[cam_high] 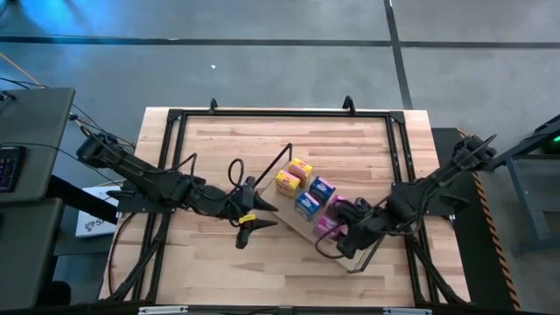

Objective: Stack cereal on shelf
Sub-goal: Return to Home Position

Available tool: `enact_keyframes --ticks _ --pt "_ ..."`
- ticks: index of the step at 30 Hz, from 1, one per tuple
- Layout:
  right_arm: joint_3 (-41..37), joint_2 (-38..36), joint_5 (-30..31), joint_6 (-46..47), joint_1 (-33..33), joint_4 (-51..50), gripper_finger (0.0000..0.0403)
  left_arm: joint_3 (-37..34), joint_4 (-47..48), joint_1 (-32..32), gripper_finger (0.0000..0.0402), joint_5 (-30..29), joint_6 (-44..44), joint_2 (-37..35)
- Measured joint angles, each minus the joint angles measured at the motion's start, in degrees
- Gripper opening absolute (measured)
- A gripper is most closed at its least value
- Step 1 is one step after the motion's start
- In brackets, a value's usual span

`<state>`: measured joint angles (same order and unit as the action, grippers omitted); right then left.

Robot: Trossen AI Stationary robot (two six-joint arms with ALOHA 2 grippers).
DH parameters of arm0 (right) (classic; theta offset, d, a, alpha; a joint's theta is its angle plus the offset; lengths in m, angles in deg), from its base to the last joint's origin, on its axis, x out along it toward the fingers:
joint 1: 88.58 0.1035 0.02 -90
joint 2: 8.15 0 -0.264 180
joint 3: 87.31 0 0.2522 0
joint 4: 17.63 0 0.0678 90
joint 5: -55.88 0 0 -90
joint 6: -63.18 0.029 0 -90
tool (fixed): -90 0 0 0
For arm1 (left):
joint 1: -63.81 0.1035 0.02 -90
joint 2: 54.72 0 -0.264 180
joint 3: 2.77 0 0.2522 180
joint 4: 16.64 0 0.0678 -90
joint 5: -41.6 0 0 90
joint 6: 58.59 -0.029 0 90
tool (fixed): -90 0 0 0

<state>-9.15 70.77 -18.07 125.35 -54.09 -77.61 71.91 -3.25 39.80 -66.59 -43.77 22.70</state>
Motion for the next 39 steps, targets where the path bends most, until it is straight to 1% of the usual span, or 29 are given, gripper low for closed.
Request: enact_keyframes --ticks 7,9,12,14,16,18,20,21,23,26,27,28,30,32,35,39 --pt "0.0 -5.69 -6.06 -4.25 0.01 -0.88 0.0261 0.06 0.79 0.0 0.0161 0.02 -0.04 -2.5" --pt "0.0 -7.67 -6.65 -4.58 0.01 -1.13 0.0261 0.06 1.51 0.0 0.0161 0.04 -0.08 -3.93" --pt "0.0 -11.26 -6.58 -6.01 0.01 -1.1 0.0261 0.06 5.47 0.68 0.0161 0.16 -0.48 -7.81" --pt "0.0 -13.89 -3.55 -7.16 0.01 -0.53 0.0261 0.06 7.53 1.63 0.0161 0.16 -0.54 -11.02" --pt "0.0 -16.51 1.84 -8.94 0.01 1.36 0.0256 0.06 9.62 2.99 0.0158 0.12 -1.56 -14.28" --pt "0.0 -18.91 7.59 -12.38 0.0 3.7 0.0241 0.08 10.33 4.75 0.0147 0.65 -4.22 -17.3" --pt "0.0 -20.84 12.31 -17.1 -0.23 6.38 0.021 0.08 11.28 7.09 0.0127 2.84 -7.05 -20.02" --pt "0.0 -21.54 13.56 -19.56 -0.73 7.21 0.0188 -0.01 11.34 8.47 0.0113 4.35 -7.92 -21.12" --pt "0.0 -22.59 14.0 -23.71 -2.35 8.38 0.0134 -2.07 10.29 11.66 0.0079 8.15 -9.12 -23.56" --pt "0.0 -23.55 12.11 -27.93 -6.14 8.45 0.0037 -8.5 3.48 16.63 0.002 14.67 -7.6 -26.97" --pt "0.0 -23.69 11.08 -29.13 -7.62 8.61 0.0019 -11.0 1.76 18.11 0.001 16.57 -6.61 -28.29" --pt "0.0 -23.79 9.67 -30.36 -9.07 9.17 0.0013 -13.58 -0.43 19.29 0.0008 17.84 -5.49 -29.62" --pt "0.0 -23.8 5.93 -32.69 -12.21 11.1 0.0024 -18.64 -4.27 20.83 0.0013 17.94 -3.1 -32.38" --pt "-0.25 -23.83 2.28 -35.11 -15.22 14.28 0.0024 -23.68 -7.88 21.46 0.0007 17.63 -1.56 -35.02" --pt "-2.36 -23.92 -3.17 -38.53 -19.62 21.52 0.0005 -30.88 -12.37 21.45 0.0002 16.16 0.22 -39.47" --pt "-8.06 -24.48 -8.9 -38.48 -24.36 34.43 0.0005 -39.79 -16.47 21.32 0.0001 14.2 2.75 -45.37"
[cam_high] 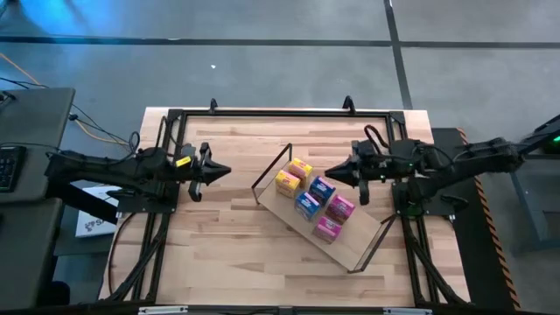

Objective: Stack cereal on shelf
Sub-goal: Return to Home Position

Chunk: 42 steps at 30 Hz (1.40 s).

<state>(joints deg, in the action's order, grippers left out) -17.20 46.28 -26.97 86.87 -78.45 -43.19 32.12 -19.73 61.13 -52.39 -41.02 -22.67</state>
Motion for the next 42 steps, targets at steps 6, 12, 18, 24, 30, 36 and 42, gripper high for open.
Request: enact_keyframes --ticks 6,12,18,24,30,36,42 --pt "-6.01 -1.17 -4.41 4.72 -3.95 7.6 0.0001 -7.59 -2.65 0.2 0.0 -1.7 0.35 -8.23" --pt "-6.3 -4.48 -4.01 4.48 -4.86 7.79 0.0 -12.96 -0.67 1.26 0.0 -1.36 0.65 -15.34" --pt "-6.28 -8.02 -2.85 4.56 -4.9 6.13 0.0 -18.76 -0.72 1.98 0.0 -0.74 3.0 -22.36" --pt "-6.28 -10.23 -2.68 4.78 -4.88 2.46 0.0 -20.48 3.6 1.98 0.0 -0.65 4.07 -27.66" --pt "-6.28 -12.35 -4.33 4.89 -4.87 -2.93 0.0 -20.46 5.45 1.98 0.0 -0.67 6.46 -28.7" --pt "-8.67 -18.59 -5.56 3.89 -4.25 -6.83 0.0 -20.46 5.48 1.95 0.0 -0.69 10.71 -28.7" --pt "-22.61 -29.58 -7.38 0.2 -3.75 7.35 0.0 -20.46 5.48 1.95 0.0 -0.69 10.74 -28.7"
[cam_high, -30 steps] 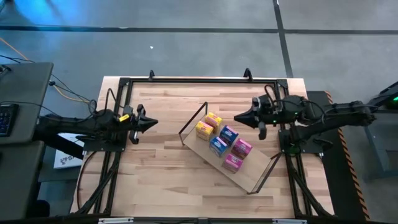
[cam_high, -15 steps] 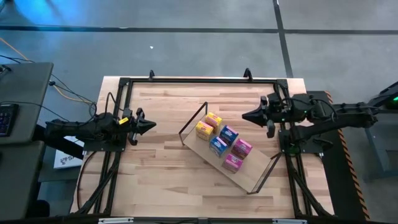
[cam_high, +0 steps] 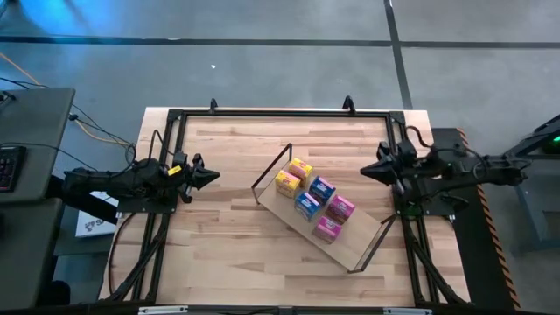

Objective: Stack cereal on shelf
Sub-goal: Return to Home Position

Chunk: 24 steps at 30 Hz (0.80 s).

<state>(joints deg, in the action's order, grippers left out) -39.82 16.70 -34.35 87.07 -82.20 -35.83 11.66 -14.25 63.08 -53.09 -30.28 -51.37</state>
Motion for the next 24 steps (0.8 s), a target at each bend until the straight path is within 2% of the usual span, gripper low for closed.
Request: enact_keyframes --ticks 4,13,18,24 --pt "-10.37 -7.22 -0.42 -2.81 -0.01 7.39 0.0 0.02 0.0 0.0 0.0 0.0 0.01 0.0" --pt "-23.76 -24.88 -0.44 -7.46 -0.01 7.51 0.0 0.02 0.02 0.0 0.0 0.0 0.04 0.0" --pt "-28.95 -23.71 -1.77 -7.66 -0.08 10.59 0.0 0.11 0.01 0.0 0.0 -0.08 0.05 0.29" --pt "-33.15 -24.62 -1.75 -8.3 -0.08 8.7 0.0 0.11 0.62 -0.02 0.0 -0.53 0.08 0.76"
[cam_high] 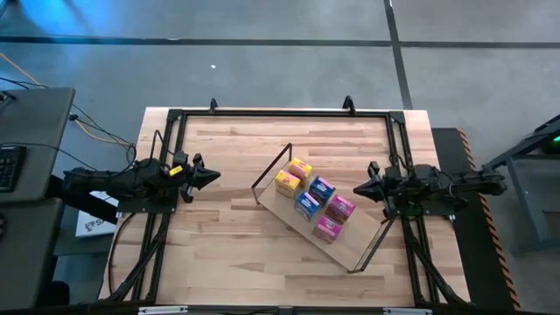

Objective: Stack cereal on shelf
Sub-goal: Return to Home Position

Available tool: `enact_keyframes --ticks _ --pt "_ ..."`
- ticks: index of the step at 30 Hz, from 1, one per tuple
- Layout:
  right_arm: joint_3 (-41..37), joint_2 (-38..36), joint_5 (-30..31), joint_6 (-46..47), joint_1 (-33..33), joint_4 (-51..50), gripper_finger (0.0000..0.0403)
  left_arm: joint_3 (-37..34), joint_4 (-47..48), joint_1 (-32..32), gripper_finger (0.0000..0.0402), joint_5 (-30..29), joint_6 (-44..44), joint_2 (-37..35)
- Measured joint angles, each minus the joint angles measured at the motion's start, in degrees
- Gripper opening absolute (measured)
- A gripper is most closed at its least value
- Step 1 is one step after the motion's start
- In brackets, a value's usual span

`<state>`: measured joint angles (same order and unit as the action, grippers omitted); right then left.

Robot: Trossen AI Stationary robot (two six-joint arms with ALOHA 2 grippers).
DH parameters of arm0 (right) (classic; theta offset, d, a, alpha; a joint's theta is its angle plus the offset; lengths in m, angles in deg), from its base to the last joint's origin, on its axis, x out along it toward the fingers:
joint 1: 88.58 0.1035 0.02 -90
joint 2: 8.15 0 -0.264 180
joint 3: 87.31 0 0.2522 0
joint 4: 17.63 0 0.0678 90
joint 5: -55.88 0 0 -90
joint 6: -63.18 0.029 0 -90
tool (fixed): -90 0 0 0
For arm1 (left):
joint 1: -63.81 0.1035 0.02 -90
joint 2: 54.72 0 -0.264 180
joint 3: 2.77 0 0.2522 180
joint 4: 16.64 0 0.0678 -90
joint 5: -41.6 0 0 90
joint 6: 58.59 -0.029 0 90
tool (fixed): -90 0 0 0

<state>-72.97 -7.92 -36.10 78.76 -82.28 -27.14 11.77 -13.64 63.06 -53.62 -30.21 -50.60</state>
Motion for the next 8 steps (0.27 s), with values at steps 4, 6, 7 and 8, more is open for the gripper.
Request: enact_keyframes --ticks 4,6,7,8 --pt "0.0 0.24 -0.08 -2.97 0.0 -3.23 0.0 0.0 0.8 0.0 0.0 0.03 0.0 0.02" --pt "0.0 0.2 0.24 -3.92 0.0 -3.25 0.0 0.0 0.73 0.0 0.0 0.03 -0.02 0.0" --pt "0.0 0.22 0.72 -4.03 0.0 -3.32 0.0 0.0 0.84 0.0 0.0001 0.05 -0.02 0.0" --pt "0.0 0.26 1.24 -4.0 0.0 -3.38 0.0 0.0 0.77 0.0 0.0001 0.04 -0.01 0.0"
